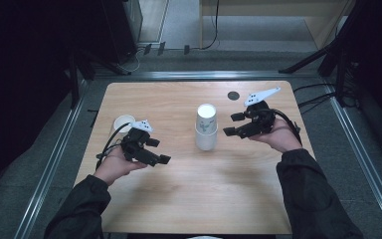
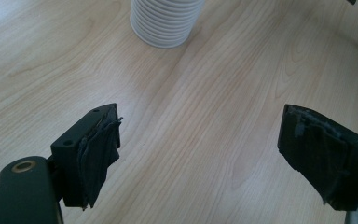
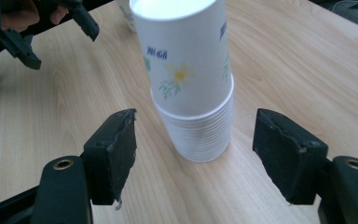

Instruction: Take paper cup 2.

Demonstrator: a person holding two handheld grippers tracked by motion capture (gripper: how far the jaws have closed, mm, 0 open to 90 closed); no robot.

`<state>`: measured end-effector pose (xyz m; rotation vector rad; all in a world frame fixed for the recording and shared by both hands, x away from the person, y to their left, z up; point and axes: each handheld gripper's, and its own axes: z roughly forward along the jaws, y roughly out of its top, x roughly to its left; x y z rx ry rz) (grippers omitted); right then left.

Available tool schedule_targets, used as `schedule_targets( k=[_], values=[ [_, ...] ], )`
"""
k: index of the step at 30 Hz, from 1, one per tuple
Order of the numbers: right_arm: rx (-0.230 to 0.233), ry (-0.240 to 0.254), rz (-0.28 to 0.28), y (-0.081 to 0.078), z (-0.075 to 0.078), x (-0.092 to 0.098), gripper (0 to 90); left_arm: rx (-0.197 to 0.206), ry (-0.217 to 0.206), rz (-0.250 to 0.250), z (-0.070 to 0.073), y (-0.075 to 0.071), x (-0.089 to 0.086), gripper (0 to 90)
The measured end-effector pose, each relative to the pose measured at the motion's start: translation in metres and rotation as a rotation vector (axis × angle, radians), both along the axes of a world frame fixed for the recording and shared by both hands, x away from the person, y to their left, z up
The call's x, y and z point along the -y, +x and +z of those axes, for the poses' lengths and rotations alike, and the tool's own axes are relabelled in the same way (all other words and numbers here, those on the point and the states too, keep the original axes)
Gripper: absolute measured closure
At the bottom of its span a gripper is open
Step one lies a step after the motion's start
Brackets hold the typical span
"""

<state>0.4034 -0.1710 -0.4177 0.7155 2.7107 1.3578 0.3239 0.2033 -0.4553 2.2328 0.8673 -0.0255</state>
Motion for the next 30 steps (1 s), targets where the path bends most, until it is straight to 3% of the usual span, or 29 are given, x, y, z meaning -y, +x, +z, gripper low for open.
schedule_targets(
  k=[3,8,21,30],
  values=[
    [-0.002,-0.02,0.023,0.007,0.006,-0.005,28.3,0.0,-0.006,-0.002,-0.001,-0.001,0.0,13.2],
    [-0.047,-0.061,0.075,0.019,0.012,-0.015,27.7,-0.013,-0.014,-0.005,-0.004,-0.001,-0.003,13.5],
    [-0.028,-0.198,0.14,0.036,0.023,-0.057,22.4,-0.035,0.015,-0.025,-0.014,0.001,0.0,14.0],
    [-0.001,-0.276,0.202,0.039,0.028,-0.082,23.4,-0.038,0.002,-0.045,-0.015,0.0,0.0,14.1]
  ],
)
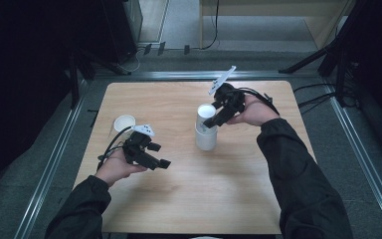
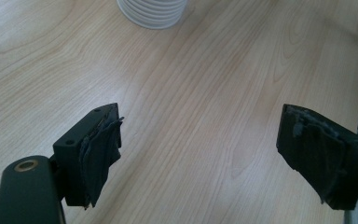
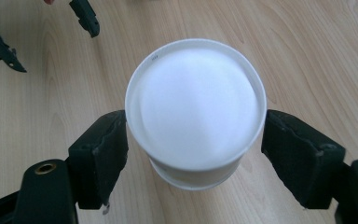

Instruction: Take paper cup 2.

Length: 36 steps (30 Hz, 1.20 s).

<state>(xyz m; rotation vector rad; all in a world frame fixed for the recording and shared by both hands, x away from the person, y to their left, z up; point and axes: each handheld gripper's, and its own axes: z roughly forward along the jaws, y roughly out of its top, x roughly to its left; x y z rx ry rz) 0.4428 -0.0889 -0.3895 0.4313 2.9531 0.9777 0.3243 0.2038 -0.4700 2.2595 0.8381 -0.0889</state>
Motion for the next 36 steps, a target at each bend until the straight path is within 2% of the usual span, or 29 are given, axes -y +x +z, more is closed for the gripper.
schedule_targets(
  k=[5,7,9,27,36],
  values=[
    [0.007,-0.018,0.019,0.0,0.001,-0.009,27.1,0.001,0.004,-0.006,-0.001,0.0,0.0,14.1],
    [0.032,-0.036,0.029,-0.001,0.001,-0.011,29.2,-0.002,0.004,-0.007,-0.001,-0.001,0.0,14.1],
    [0.032,-0.04,0.023,-0.001,0.001,-0.011,31.6,0.0,0.009,-0.007,-0.002,0.0,0.0,14.0],
    [0.035,-0.062,0.014,-0.001,0.008,-0.013,33.3,0.001,0.006,-0.008,-0.002,0.0,-0.001,14.0],
    [0.038,-0.048,0.021,-0.001,0.018,-0.012,33.3,0.001,0.003,-0.008,-0.002,-0.001,-0.001,14.1]
  ],
)
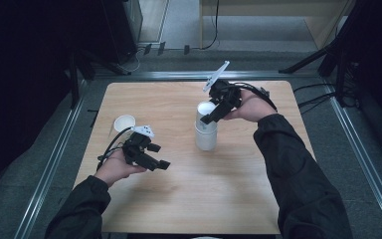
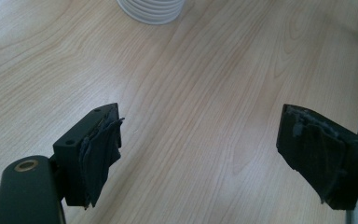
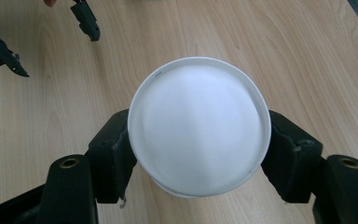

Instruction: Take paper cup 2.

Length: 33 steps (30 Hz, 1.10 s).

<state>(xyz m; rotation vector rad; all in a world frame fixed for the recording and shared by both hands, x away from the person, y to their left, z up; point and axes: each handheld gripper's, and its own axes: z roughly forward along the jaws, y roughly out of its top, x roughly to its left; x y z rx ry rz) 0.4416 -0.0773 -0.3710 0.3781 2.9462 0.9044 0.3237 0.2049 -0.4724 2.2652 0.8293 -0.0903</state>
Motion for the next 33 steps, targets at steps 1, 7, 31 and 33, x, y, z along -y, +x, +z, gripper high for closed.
schedule_targets(
  k=[1,7,31,33],
  values=[
    [0.001,0.002,0.001,0.0,0.001,0.0,33.4,-0.001,-0.002,0.0,0.0,0.0,0.0,14.1],
    [-0.009,0.004,-0.011,0.0,0.006,0.002,33.6,-0.006,-0.014,-0.004,0.0,0.0,-0.001,14.1],
    [0.023,0.027,-0.021,-0.019,0.071,0.007,34.2,-0.014,-0.018,-0.003,-0.001,0.001,-0.003,14.1],
    [0.034,0.018,-0.013,-0.025,0.077,0.008,34.3,-0.014,-0.018,-0.003,-0.001,0.001,-0.003,14.1]
  ],
)
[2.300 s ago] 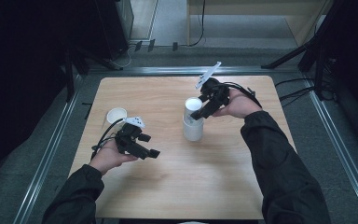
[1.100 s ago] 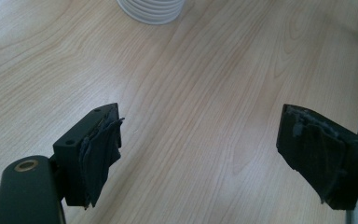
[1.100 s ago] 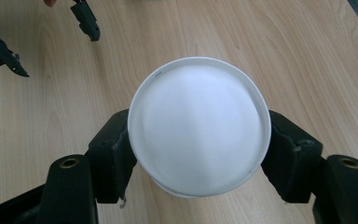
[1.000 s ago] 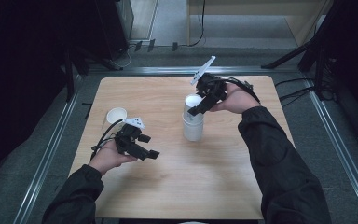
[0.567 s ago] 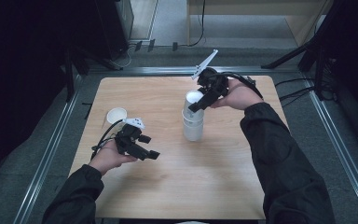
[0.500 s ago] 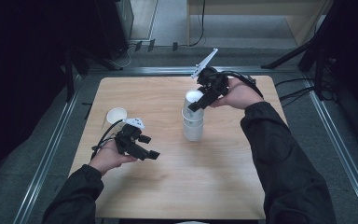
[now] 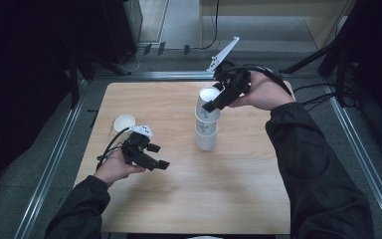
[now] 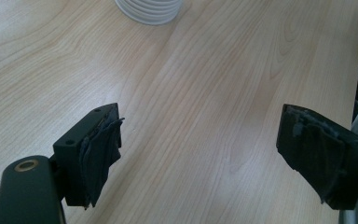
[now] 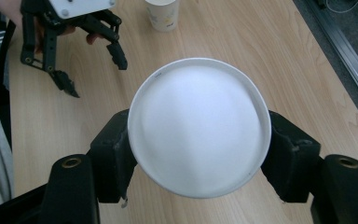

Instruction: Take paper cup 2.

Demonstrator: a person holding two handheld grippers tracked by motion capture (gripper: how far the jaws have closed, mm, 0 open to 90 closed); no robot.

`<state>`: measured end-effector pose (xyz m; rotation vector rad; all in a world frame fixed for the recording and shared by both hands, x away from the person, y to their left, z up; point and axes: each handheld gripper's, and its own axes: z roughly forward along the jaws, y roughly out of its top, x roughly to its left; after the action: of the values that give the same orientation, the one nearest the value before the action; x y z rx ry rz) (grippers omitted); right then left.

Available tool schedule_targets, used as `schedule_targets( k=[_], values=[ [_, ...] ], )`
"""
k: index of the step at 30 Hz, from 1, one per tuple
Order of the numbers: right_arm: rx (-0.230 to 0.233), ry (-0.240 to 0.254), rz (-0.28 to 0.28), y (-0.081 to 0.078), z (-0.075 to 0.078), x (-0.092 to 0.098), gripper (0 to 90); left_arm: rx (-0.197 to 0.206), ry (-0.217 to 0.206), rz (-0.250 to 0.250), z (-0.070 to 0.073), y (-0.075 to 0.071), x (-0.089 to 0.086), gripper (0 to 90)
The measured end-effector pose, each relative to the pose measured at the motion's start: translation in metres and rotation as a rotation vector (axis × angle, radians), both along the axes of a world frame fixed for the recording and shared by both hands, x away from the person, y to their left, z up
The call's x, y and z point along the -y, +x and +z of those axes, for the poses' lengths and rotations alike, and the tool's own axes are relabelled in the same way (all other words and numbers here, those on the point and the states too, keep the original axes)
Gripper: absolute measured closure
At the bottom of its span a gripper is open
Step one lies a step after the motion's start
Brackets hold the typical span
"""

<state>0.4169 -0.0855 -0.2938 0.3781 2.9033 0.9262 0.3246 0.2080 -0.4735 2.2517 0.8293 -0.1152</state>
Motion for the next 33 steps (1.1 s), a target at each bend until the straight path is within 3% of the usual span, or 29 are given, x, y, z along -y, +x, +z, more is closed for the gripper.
schedule_targets(
  k=[5,11,13,24,28,33],
  values=[
    [-0.005,0.003,0.034,-0.017,0.009,0.005,34.4,0.003,-0.007,-0.001,0.0,0.0,0.0,14.1],
    [0.01,0.029,0.061,-0.031,0.008,0.014,34.6,-0.004,-0.016,-0.005,0.001,0.0,0.0,14.1],
    [0.019,0.046,0.065,-0.039,0.001,0.019,34.9,0.002,-0.021,-0.008,0.003,-0.001,0.0,14.1],
    [-0.034,0.122,0.11,-0.062,-0.037,0.025,34.9,0.007,-0.025,-0.018,0.009,0.0,0.002,14.4],
    [-0.047,0.137,0.12,-0.064,-0.053,0.022,34.9,0.025,-0.026,-0.013,0.013,0.0,0.001,14.4],
    [-0.061,0.185,0.124,-0.065,-0.077,0.021,35.0,0.018,-0.046,-0.016,0.016,0.002,-0.001,14.7]
  ],
)
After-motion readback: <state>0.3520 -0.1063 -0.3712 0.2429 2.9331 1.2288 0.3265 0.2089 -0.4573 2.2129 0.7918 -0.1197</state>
